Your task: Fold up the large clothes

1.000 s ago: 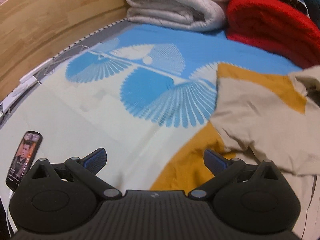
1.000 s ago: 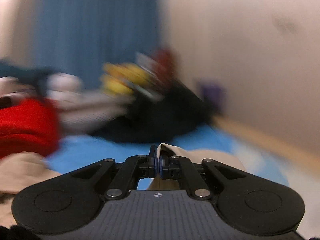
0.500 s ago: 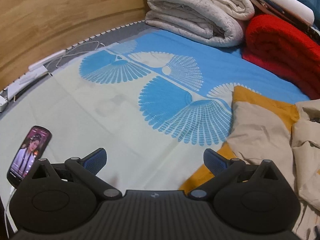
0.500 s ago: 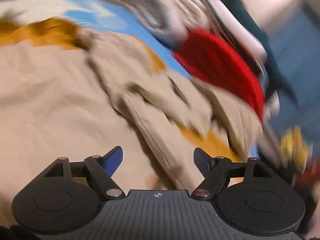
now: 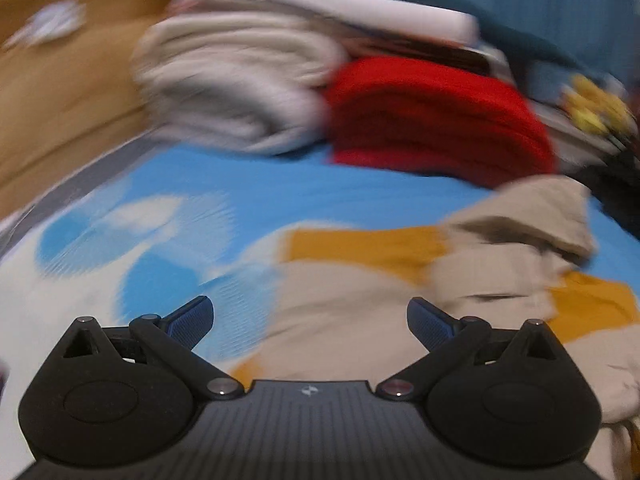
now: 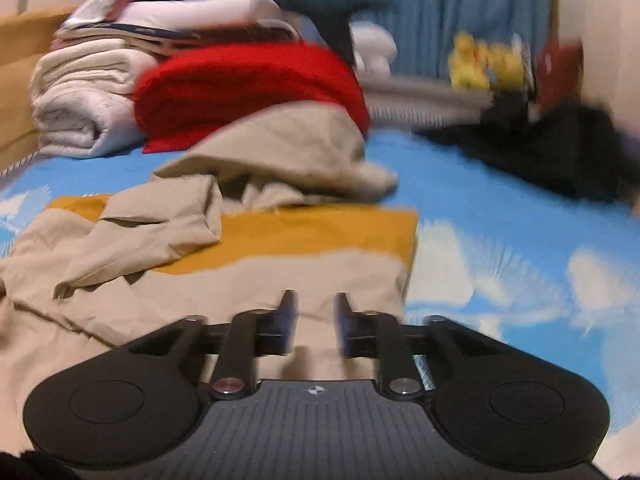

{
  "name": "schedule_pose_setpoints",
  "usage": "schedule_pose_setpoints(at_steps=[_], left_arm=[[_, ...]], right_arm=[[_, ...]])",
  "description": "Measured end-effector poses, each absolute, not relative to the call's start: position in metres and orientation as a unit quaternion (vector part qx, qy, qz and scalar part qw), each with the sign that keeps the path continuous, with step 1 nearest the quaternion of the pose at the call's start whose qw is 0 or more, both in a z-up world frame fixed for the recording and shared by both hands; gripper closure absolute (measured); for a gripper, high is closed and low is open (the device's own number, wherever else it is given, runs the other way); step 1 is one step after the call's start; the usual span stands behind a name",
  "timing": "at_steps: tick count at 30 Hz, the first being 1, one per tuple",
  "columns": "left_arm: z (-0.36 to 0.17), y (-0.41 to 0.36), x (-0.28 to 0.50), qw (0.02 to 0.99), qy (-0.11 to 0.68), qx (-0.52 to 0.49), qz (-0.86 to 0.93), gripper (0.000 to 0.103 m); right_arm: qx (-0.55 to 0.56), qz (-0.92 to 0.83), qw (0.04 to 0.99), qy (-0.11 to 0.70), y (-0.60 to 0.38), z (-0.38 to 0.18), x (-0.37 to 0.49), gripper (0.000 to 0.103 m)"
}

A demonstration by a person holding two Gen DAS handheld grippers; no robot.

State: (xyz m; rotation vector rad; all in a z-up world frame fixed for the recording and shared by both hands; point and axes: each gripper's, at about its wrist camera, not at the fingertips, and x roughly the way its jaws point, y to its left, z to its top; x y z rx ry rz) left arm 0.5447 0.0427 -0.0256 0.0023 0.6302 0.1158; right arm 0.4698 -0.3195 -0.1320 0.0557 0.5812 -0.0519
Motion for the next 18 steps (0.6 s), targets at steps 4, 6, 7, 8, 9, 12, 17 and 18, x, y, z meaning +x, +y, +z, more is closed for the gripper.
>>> schedule_pose_setpoints(at_steps=[4,6,7,8,9,12,17,18], left_arm=[[-0.047,-0.053,0.590,0.948,0.312,0.042,-0.039,0.000],[-0.066,-0.090,0.610,0.946,0.313,0.068,-0.055,0.000],[-0.077,-0.106,0.620,0.943,0.318,0.081,-0.055,0.000],[-0.088,-0.119,0.628,0.941,0.321,0.092,-0.060,0.000],[-0.098,-0.130,0.636,0.937,0.326,0.104,-0.062,0.000],[-0.127,-0.154,0.660,0.918,0.363,0.142,-0.072,0.000],[-0.121,-0.116,0.677,0.914,0.386,0.071,-0.099,0.072],[-0.108,-0.090,0.676,0.921,0.377,0.025,-0.091,0.072]], right_arm=[[0.071,-0.043,0.956,0.281,-0.334,-0.146,0.497,0.084],[0.093,-0.058,0.951,0.291,-0.341,-0.155,0.514,0.084],[0.093,-0.068,0.945,0.305,-0.346,-0.161,0.522,0.084],[0.088,-0.074,0.941,0.319,-0.351,-0.167,0.526,0.085],[0.086,-0.076,0.937,0.329,-0.357,-0.176,0.529,0.085],[0.089,-0.071,0.939,0.324,-0.365,-0.196,0.526,0.085],[0.071,-0.071,0.948,0.301,-0.358,-0.204,0.517,0.085],[0.066,-0.070,0.950,0.297,-0.357,-0.205,0.517,0.085]])
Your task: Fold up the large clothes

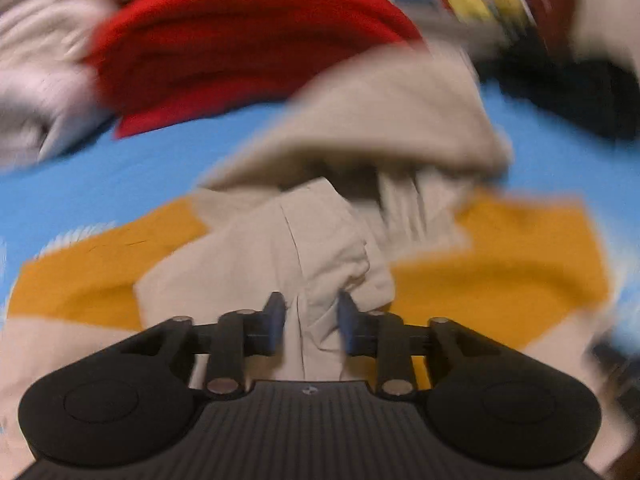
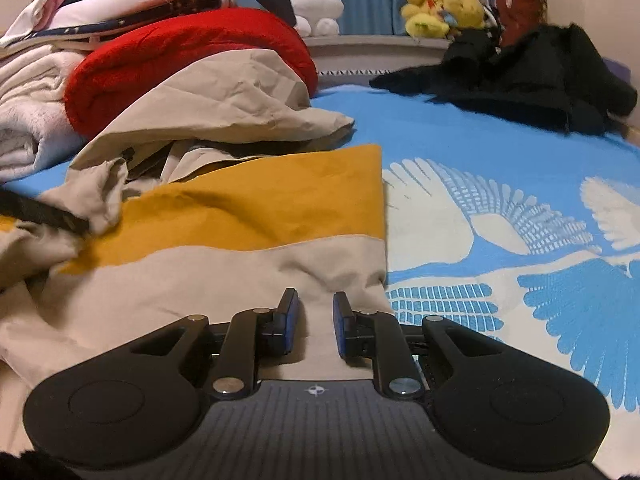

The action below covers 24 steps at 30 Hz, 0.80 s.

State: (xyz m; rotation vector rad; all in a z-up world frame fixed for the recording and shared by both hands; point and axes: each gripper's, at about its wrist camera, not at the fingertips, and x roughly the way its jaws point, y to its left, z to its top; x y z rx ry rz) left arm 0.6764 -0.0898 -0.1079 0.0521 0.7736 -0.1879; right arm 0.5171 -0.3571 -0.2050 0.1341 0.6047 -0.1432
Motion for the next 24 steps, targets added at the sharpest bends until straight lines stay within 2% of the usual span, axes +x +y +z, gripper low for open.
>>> schedule_pose_setpoints(at_steps=[4,9,11,12,15,17,21,23,24], left_arm=[[-0.082,0.026,0.658,0.929,0.363,-0.065,-0.038,0.072],[-0.108,0.156,0.619,0.908,0.412,-0.048,0.063,0.064],[-0.110,0.192,0.603,0.904,0.414,-0.064,0.091,0.047],[-0.107,0.206,0.594,0.906,0.405,-0.079,0.095,0.043],[-0.090,0.212,0.588,0.921,0.371,-0.084,0.083,0.030],[-0.083,0.189,0.598,0.931,0.354,-0.074,0.055,0.017],[-0.091,0.133,0.625,0.935,0.349,-0.053,0.027,0.011],[-0.112,0.116,0.643,0.923,0.379,-0.050,0.027,0.009],[-0.124,0.108,0.651,0.915,0.399,-0.044,0.039,0.008]], right_arm=[[0.070,-0.071,0.952,0.290,-0.358,-0.206,0.516,0.085],[0.085,-0.079,0.951,0.288,-0.359,-0.204,0.514,0.084],[0.105,-0.086,0.948,0.288,-0.361,-0.201,0.512,0.083],[0.121,-0.088,0.946,0.289,-0.364,-0.197,0.511,0.081],[0.156,-0.076,0.948,0.266,-0.369,-0.175,0.500,0.080],[0.132,-0.068,0.958,0.246,-0.365,-0.157,0.496,0.074],[0.087,-0.054,0.952,0.290,-0.353,-0.157,0.513,0.073],[0.061,-0.068,0.936,0.339,-0.350,-0.177,0.525,0.075],[0.046,-0.092,0.926,0.363,-0.353,-0.190,0.529,0.072]])
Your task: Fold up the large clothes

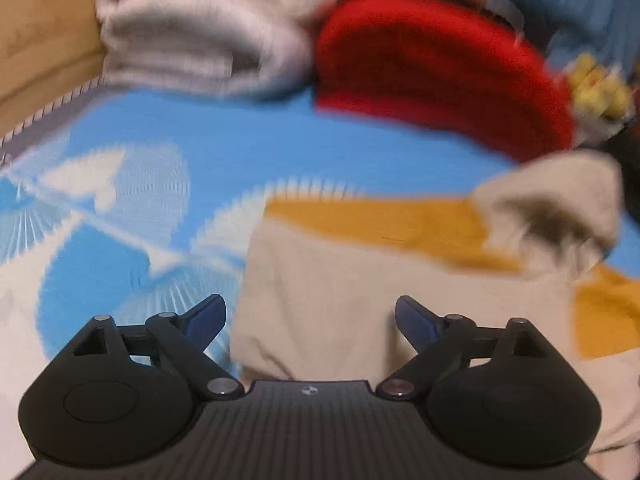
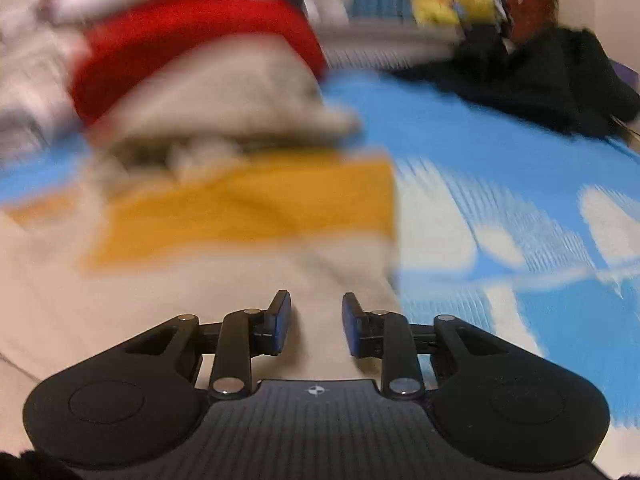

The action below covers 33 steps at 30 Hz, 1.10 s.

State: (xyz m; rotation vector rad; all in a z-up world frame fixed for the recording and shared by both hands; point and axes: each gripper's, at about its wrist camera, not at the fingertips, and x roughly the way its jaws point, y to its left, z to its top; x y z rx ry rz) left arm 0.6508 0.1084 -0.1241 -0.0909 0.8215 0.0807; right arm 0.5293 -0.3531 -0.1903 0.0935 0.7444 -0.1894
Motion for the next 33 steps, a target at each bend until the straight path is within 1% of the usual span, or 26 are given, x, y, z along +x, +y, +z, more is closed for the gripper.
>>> schedule_pose_setpoints(at_steps=[1,2,3,4,5,8,9,12,14,16,19,21,22,24,25,26,28,30,32,33], left_arm=[[-0.135,0.104,0.653,0.910,0.412,-0.035,0.040,0.008],[-0.142,0.100,0.653,0.908,0.417,-0.021,0.037,0.008],[-0.149,0.098,0.655,0.906,0.420,-0.002,0.041,0.007],[-0.156,0.098,0.655,0.905,0.422,0.013,0.045,0.001],[-0.160,0.102,0.654,0.905,0.421,0.017,0.051,0.000],[-0.160,0.117,0.653,0.904,0.423,-0.005,0.064,0.000],[-0.153,0.120,0.650,0.906,0.418,-0.015,0.068,0.000],[-0.122,0.123,0.641,0.919,0.387,-0.035,0.065,0.000],[-0.106,0.118,0.640,0.920,0.383,-0.059,0.050,0.000],[-0.101,0.107,0.641,0.917,0.393,-0.065,0.034,0.000],[-0.115,0.086,0.636,0.916,0.401,-0.009,0.023,0.000],[-0.141,0.079,0.630,0.905,0.424,0.030,0.032,0.000],[-0.154,0.081,0.625,0.899,0.434,0.032,0.034,0.000],[-0.163,0.087,0.609,0.902,0.429,0.024,0.037,0.000],[-0.159,0.089,0.602,0.906,0.422,0.024,0.032,0.000],[-0.152,0.091,0.598,0.907,0.419,0.027,0.027,0.000],[-0.129,0.096,0.593,0.916,0.400,0.019,0.015,0.000],[-0.100,0.096,0.600,0.929,0.371,0.008,0.005,0.000],[-0.074,0.090,0.614,0.938,0.346,-0.003,-0.002,0.000],[-0.065,0.082,0.623,0.941,0.339,-0.006,-0.004,0.000]], right_arm=[[0.049,-0.105,0.930,0.348,-0.359,-0.197,0.526,0.067],[0.056,-0.119,0.932,0.336,-0.366,-0.200,0.522,0.052],[0.083,-0.129,0.931,0.332,-0.378,-0.202,0.519,0.050],[0.110,-0.141,0.929,0.323,-0.387,-0.203,0.514,0.054],[0.120,-0.157,0.927,0.318,-0.395,-0.203,0.511,0.055],[0.156,-0.168,0.926,0.299,-0.416,-0.199,0.497,0.054],[0.165,-0.163,0.928,0.292,-0.420,-0.194,0.494,0.054],[0.146,-0.139,0.941,0.274,-0.416,-0.176,0.501,0.053],[0.141,-0.111,0.944,0.278,-0.406,-0.164,0.515,0.053],[0.132,-0.081,0.942,0.297,-0.392,-0.160,0.525,0.054],[0.092,-0.034,0.941,0.325,-0.362,-0.162,0.512,0.055],[0.037,-0.030,0.929,0.367,-0.346,-0.181,0.493,0.056],[0.016,-0.034,0.925,0.379,-0.344,-0.193,0.484,0.056],[-0.023,-0.032,0.938,0.344,-0.343,-0.205,0.455,0.056],[-0.020,-0.032,0.938,0.344,-0.344,-0.202,0.448,0.052],[-0.001,-0.036,0.935,0.353,-0.348,-0.196,0.445,0.051],[0.055,-0.032,0.930,0.362,-0.361,-0.174,0.450,0.050],[0.083,-0.031,0.943,0.321,-0.370,-0.142,0.464,0.043],[0.107,-0.030,0.954,0.278,-0.377,-0.113,0.483,0.029],[0.132,-0.031,0.955,0.263,-0.379,-0.100,0.499,0.027]])
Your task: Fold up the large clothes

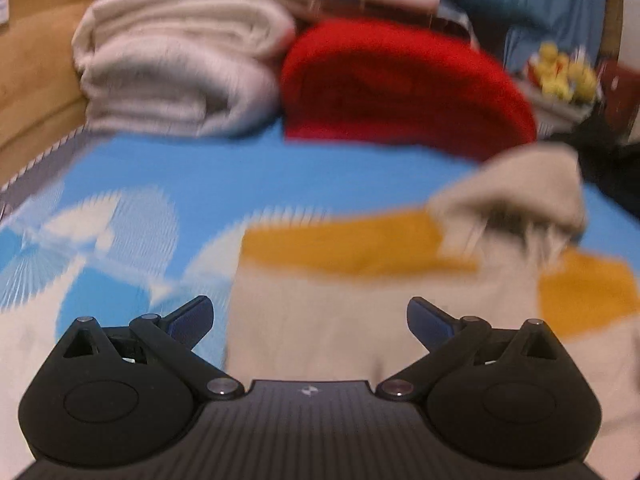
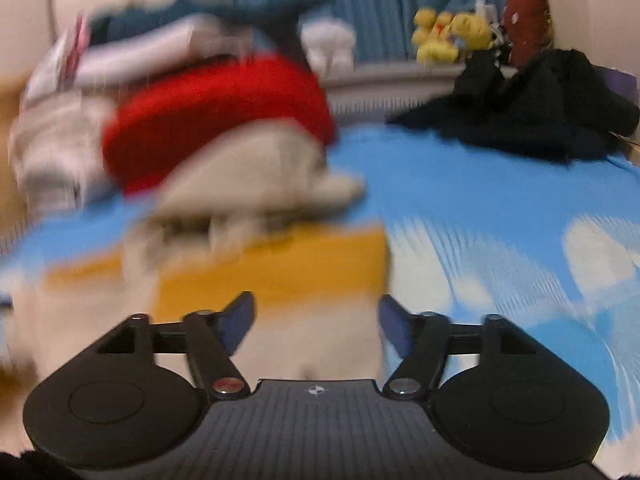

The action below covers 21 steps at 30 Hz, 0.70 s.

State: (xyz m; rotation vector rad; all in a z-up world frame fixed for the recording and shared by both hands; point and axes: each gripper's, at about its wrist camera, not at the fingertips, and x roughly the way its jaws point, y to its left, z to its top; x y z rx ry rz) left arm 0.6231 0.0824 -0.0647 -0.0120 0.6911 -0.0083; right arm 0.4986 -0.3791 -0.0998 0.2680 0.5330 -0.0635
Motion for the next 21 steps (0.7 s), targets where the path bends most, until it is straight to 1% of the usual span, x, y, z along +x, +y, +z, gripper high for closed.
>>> schedule_pose_setpoints(at_steps=[2,5,7,8,10,13,15,16,17,18,19,20,21], left_arm=[[-0.050,0.063,0.649,0.944,0.329,-0.005,-0.003,0.000],[-0.045,0.021,0.691,0.947,0.322,0.016,-0.016,0.000],[-0.053,-0.008,0.720,0.944,0.328,0.030,-0.033,0.000],[-0.058,-0.023,0.736,0.941,0.334,0.031,-0.038,0.000],[-0.070,-0.047,0.762,0.941,0.334,0.029,-0.057,0.000],[-0.092,-0.086,0.790,0.941,0.326,0.042,-0.076,0.000],[-0.109,-0.103,0.804,0.940,0.327,0.051,-0.081,0.000],[-0.117,-0.111,0.809,0.941,0.325,0.059,-0.069,0.004],[-0.124,-0.118,0.814,0.943,0.321,0.067,-0.061,0.029],[-0.129,-0.122,0.818,0.941,0.325,0.071,-0.066,0.051],[-0.132,-0.123,0.821,0.937,0.336,0.061,-0.078,0.084],[-0.133,-0.119,0.822,0.935,0.342,0.041,-0.078,0.090],[-0.133,-0.112,0.819,0.939,0.335,0.020,-0.072,0.091]], right_arm=[[0.184,-0.041,0.950,0.248,-0.385,-0.085,0.540,0.026],[0.260,-0.070,0.929,0.252,-0.388,-0.085,0.604,0.023],[0.312,-0.067,0.908,0.272,-0.389,-0.100,0.645,0.021],[0.341,-0.062,0.896,0.279,-0.392,-0.107,0.662,0.018],[0.404,-0.050,0.869,0.282,-0.397,-0.126,0.693,0.016],[0.470,-0.051,0.837,0.275,-0.399,-0.151,0.731,0.004],[0.475,-0.079,0.832,0.275,-0.397,-0.166,0.748,0.006],[0.468,-0.102,0.836,0.268,-0.396,-0.172,0.753,0.019],[0.456,-0.104,0.845,0.260,-0.394,-0.176,0.757,0.067],[0.429,-0.088,0.860,0.263,-0.389,-0.175,0.763,0.093],[0.390,-0.072,0.881,0.260,-0.381,-0.169,0.764,0.100],[0.354,-0.059,0.903,0.236,-0.372,-0.160,0.758,0.100],[0.336,-0.038,0.918,0.208,-0.367,-0.152,0.750,0.100]])
